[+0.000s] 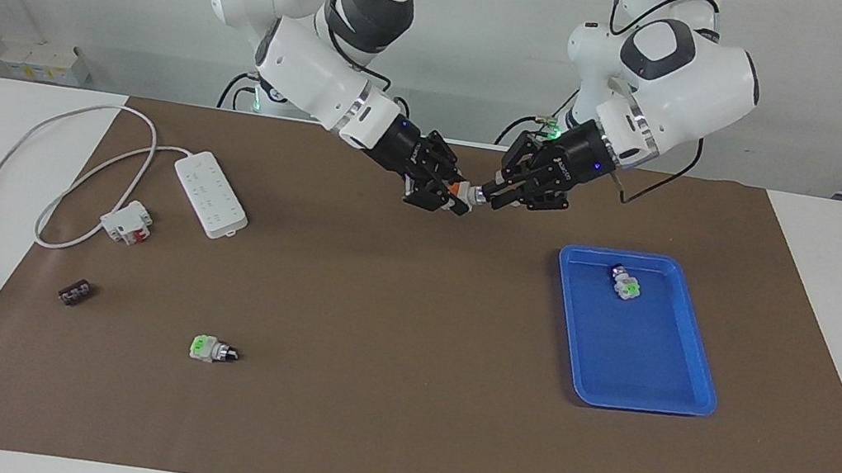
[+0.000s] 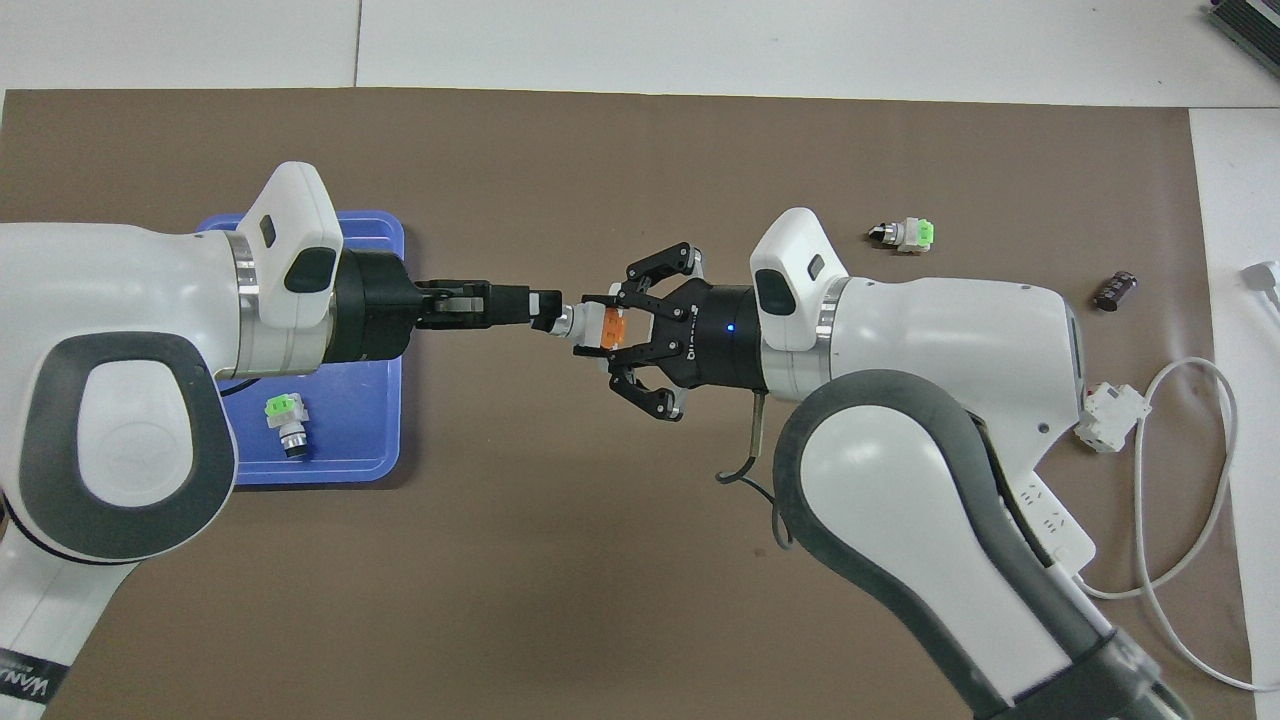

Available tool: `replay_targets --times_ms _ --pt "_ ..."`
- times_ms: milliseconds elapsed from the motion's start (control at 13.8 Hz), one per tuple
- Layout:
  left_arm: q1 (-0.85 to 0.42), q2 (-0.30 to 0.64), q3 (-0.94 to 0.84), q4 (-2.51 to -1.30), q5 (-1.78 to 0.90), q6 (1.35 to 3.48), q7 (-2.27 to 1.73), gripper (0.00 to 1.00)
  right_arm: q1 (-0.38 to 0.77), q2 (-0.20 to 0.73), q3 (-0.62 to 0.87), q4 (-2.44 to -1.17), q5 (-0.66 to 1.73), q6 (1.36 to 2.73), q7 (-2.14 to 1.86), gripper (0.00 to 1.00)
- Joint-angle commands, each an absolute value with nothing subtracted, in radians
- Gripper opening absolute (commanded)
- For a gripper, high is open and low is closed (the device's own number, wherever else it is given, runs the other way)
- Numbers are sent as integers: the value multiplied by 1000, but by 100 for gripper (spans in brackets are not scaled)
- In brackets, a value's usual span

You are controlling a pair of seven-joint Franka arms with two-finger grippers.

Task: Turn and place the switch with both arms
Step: 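Grip the switch end with the left gripper while the right gripper holds it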

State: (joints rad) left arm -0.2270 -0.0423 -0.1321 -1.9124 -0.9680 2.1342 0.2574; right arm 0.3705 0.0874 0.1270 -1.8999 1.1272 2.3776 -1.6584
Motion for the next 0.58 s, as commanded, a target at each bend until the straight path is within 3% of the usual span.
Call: replay_targets --times_ms 0,508 --pt "-207 -57 -132 -1925 -936 2080 285 31 357 66 129 -1914 1146 2396 -1660 0" --pt "-218 -57 -132 -1925 -923 2092 291 29 356 66 129 -1913 1146 2396 -1661 0"
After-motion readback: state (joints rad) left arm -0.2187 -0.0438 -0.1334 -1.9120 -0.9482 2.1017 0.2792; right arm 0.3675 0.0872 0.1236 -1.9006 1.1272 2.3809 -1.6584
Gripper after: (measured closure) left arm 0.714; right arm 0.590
